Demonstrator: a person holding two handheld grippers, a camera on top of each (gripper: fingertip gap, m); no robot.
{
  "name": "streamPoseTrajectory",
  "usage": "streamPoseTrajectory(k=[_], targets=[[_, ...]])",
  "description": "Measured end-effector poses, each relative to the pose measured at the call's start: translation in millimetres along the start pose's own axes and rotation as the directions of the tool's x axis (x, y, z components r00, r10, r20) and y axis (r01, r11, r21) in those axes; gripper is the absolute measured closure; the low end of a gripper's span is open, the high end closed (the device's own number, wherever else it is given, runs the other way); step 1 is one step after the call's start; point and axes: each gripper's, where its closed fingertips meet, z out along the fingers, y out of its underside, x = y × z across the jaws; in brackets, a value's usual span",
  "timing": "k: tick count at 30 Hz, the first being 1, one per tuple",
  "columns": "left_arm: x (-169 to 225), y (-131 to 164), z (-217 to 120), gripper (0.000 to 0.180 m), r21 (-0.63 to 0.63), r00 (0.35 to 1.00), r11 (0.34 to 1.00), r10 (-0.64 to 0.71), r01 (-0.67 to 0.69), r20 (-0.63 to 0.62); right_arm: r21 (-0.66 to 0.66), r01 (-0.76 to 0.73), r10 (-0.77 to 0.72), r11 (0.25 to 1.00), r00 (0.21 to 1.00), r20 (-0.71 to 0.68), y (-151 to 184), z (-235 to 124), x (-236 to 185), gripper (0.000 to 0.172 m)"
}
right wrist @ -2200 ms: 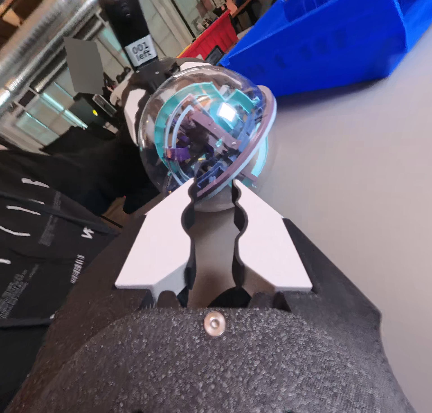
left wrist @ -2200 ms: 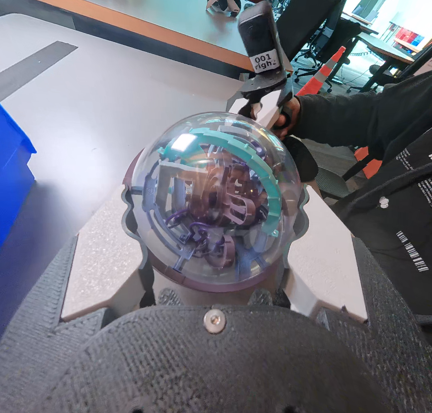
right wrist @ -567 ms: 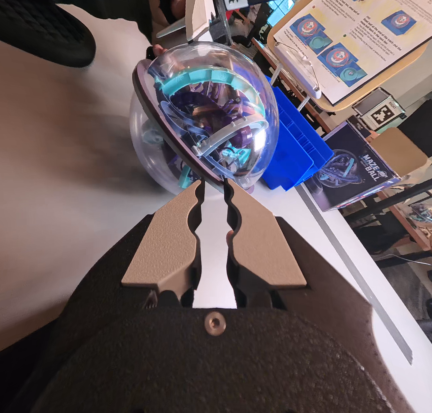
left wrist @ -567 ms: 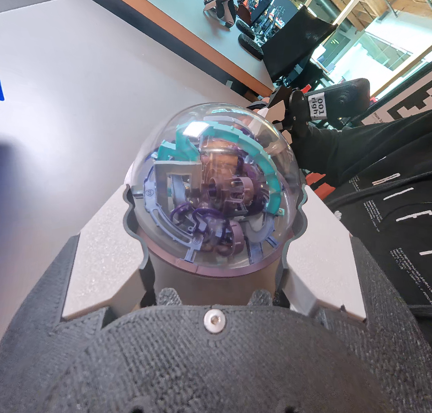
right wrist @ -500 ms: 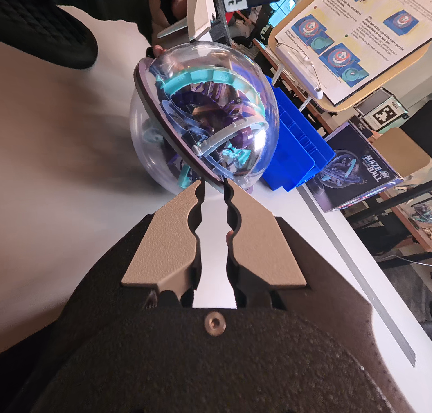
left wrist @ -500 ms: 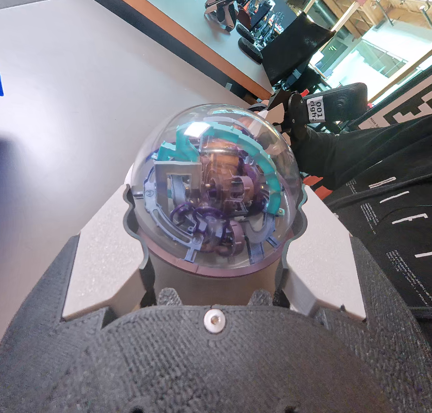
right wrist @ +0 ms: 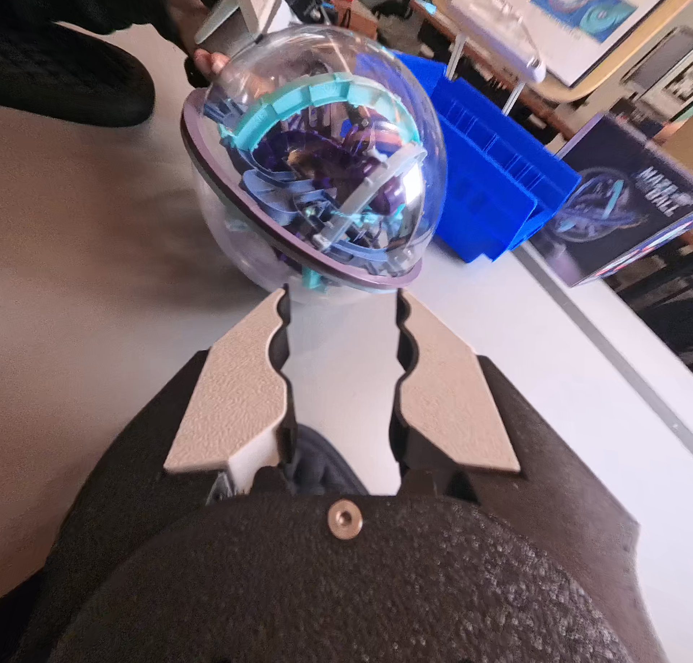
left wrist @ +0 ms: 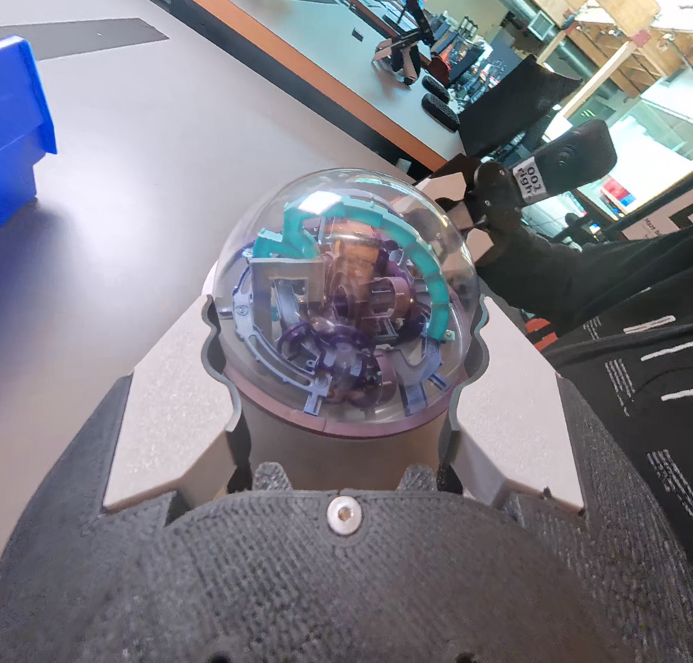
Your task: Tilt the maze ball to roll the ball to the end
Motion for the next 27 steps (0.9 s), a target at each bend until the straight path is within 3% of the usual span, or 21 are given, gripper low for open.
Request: streamPoseTrajectory(k=[5, 9, 13, 18, 22, 25, 27], targets=[[2.9, -1.2, 2.5, 0.051, 0.036, 0.995, 0.999, -0.02, 0.016, 0.096, -0.021, -0.181, 0.182, 0.983, 0.983, 0.005, -15.7, -5.0, -16.5, 0.077], [7.3, -1.5, 6.3, 0.051, 0.065, 0.982, 0.998, -0.035, 0.023, 0.187, 0.005, -0.348, 0.347, 0.938, 0.934, -0.085, -30.1, 3.6, -20.9, 0.058], [12.3, 3.3, 10.9, 0.052, 0.081, 0.977, 0.994, -0.084, 0.069, 0.196, -0.004, -0.361, 0.357, 0.933, 0.923, -0.142, -32.4, 15.9, -18.4, 0.052], [13.6, 11.1, 4.2, 0.05, 0.058, 0.982, 0.998, -0.033, 0.023, 0.186, -0.02, -0.328, 0.326, 0.945, 0.943, -0.075, -33.0, 19.8, -15.2, 0.05], [25.2, 22.8, -6.8, 0.046, -0.021, 0.993, 0.994, 0.112, -0.111, 0.049, -0.012, -0.27, 0.27, 0.963, 0.962, 0.029, -29.9, 16.8, -13.0, 0.052], [22.0, 15.6, -20.6, 0.05, 0.035, 0.987, 0.991, 0.13, -0.127, -0.099, 0.009, -0.23, 0.228, 0.973, 0.967, 0.117, -27.4, 16.4, -10.6, 0.053], [3.5, 9.5, -25.3, 0.05, 0.051, 0.982, 0.987, 0.157, -0.152, -0.103, 0.023, -0.176, 0.17, 0.984, 0.97, 0.172, -27.1, 16.6, -10.8, 0.055]])
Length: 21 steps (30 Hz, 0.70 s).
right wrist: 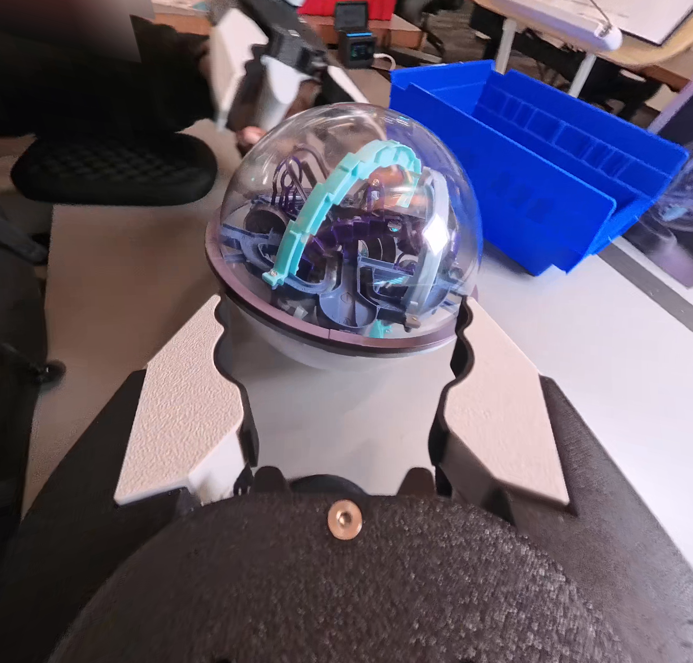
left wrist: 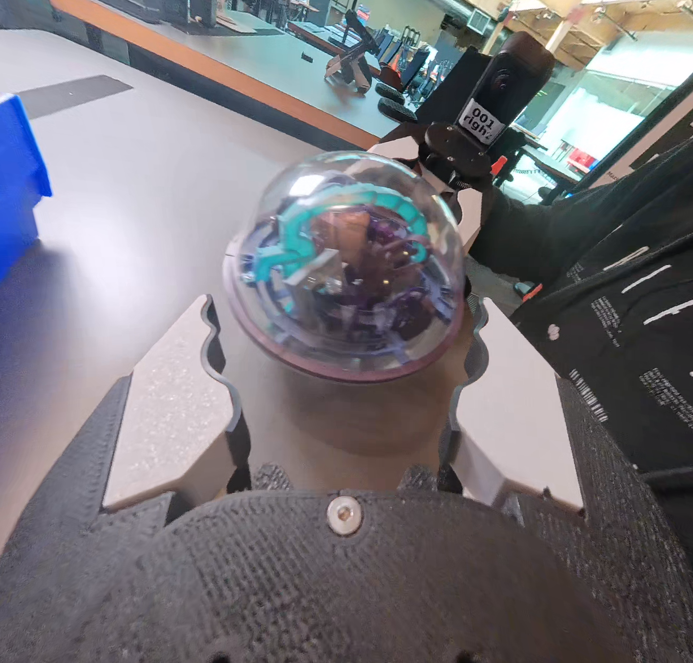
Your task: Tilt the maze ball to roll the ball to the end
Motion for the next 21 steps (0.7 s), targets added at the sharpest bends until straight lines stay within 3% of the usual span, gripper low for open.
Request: streamPoseTrajectory(k=[7, 9, 14, 21], targets=[[2.3, 4.5, 18.4, 0.043, -0.058, 0.978, 0.984, 0.161, -0.169, -0.133, -0.065, 0.102, -0.092, 0.993, 0.987, 0.13, 6.1, 9.4, 6.4, 0.062], [-2.1, 9.8, 23.5, 0.042, -0.084, 0.974, 0.971, 0.218, -0.223, -0.067, -0.077, 0.101, -0.09, 0.992, 0.987, 0.134, 6.5, 10.9, 10.3, 0.061], [-4.0, 14.0, 18.7, 0.042, -0.09, 0.978, 0.977, 0.199, -0.193, 0.059, -0.088, 0.036, -0.032, 0.995, 0.998, 0.045, 13.0, 4.1, 25.9, 0.066], [-9.6, 15.3, 14.4, 0.043, -0.043, 0.957, 0.996, 0.09, -0.082, 0.275, -0.063, -0.11, 0.108, 0.992, 0.993, -0.038, 10.4, -6.9, 8.1, 0.066]])
